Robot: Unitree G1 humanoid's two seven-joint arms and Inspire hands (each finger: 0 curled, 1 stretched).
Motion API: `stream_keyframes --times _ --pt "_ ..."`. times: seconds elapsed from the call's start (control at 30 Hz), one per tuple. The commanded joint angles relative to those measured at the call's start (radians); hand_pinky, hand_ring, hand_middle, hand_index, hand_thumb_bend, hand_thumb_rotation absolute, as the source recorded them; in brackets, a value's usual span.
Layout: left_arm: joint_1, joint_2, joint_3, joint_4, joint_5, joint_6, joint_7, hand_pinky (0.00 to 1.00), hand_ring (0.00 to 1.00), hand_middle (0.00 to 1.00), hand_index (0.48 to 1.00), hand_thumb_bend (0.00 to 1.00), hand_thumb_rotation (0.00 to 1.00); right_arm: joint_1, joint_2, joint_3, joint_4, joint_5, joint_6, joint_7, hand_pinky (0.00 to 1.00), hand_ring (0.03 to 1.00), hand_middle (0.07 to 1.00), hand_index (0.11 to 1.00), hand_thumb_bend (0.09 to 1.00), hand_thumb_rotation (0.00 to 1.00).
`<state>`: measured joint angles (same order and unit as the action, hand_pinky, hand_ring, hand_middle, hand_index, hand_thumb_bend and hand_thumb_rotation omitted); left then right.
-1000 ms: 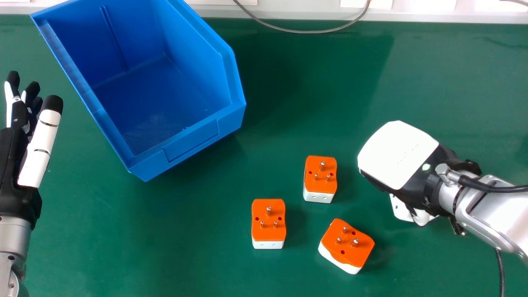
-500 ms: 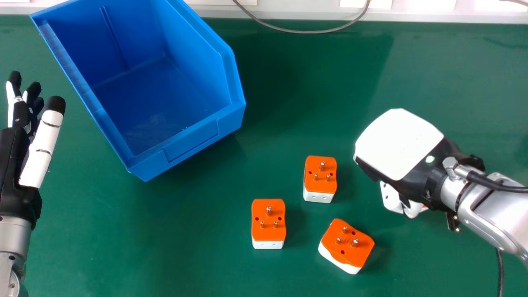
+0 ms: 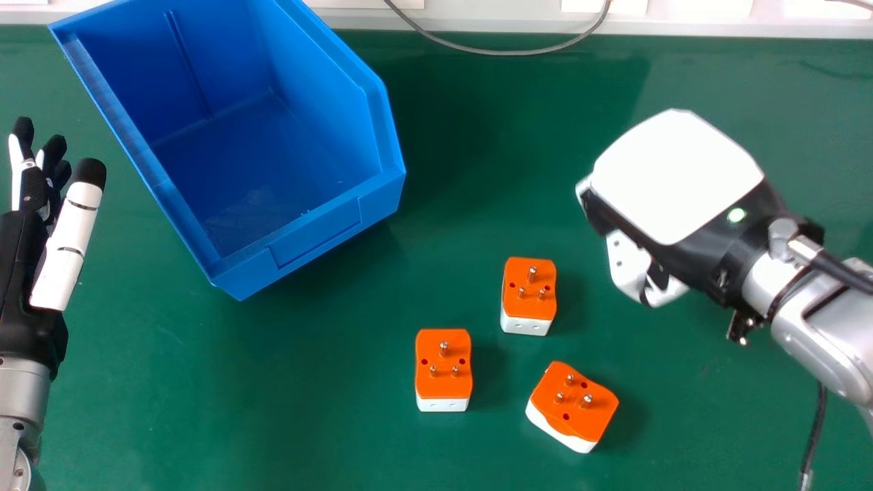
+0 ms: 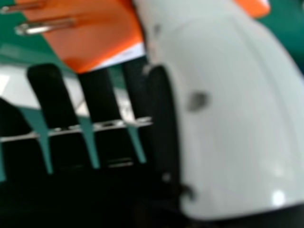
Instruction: Pick all objects and put in blue box
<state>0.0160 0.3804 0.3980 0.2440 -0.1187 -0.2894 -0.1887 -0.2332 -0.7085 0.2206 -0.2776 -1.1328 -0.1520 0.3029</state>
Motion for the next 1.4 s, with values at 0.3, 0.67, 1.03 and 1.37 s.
stream_keyframes --times 0.3,0.67,1.03,1.37 --pt "-0.011 0.019 -0.001 -0.003 0.013 -0.029 0.012 0.97 1.00 1.00 1.000 0.58 0.87 -0.171 0.149 0.032 -0.008 0.037 0.002 -0.058 0.17 0.427 0.475 0.486 0.516 0.00" --pt "-0.009 0.007 -0.016 -0.014 0.010 -0.026 0.024 0.97 1.00 1.00 1.000 0.58 0.86 -0.349 0.341 0.172 0.209 0.028 -0.048 -0.222 0.15 0.415 0.461 0.492 0.516 0.00" --pt "0.012 -0.009 -0.028 -0.067 -0.005 -0.010 0.026 0.98 1.00 1.00 1.000 0.57 0.87 -0.559 0.552 0.288 0.506 0.026 0.011 -0.324 0.15 0.378 0.424 0.512 0.510 0.00" --pt "0.047 -0.020 -0.035 -0.191 0.024 0.125 0.077 1.00 1.00 1.00 1.000 0.53 0.88 -0.753 0.648 0.337 0.760 0.052 0.035 -0.385 0.16 0.379 0.427 0.509 0.509 0.00"
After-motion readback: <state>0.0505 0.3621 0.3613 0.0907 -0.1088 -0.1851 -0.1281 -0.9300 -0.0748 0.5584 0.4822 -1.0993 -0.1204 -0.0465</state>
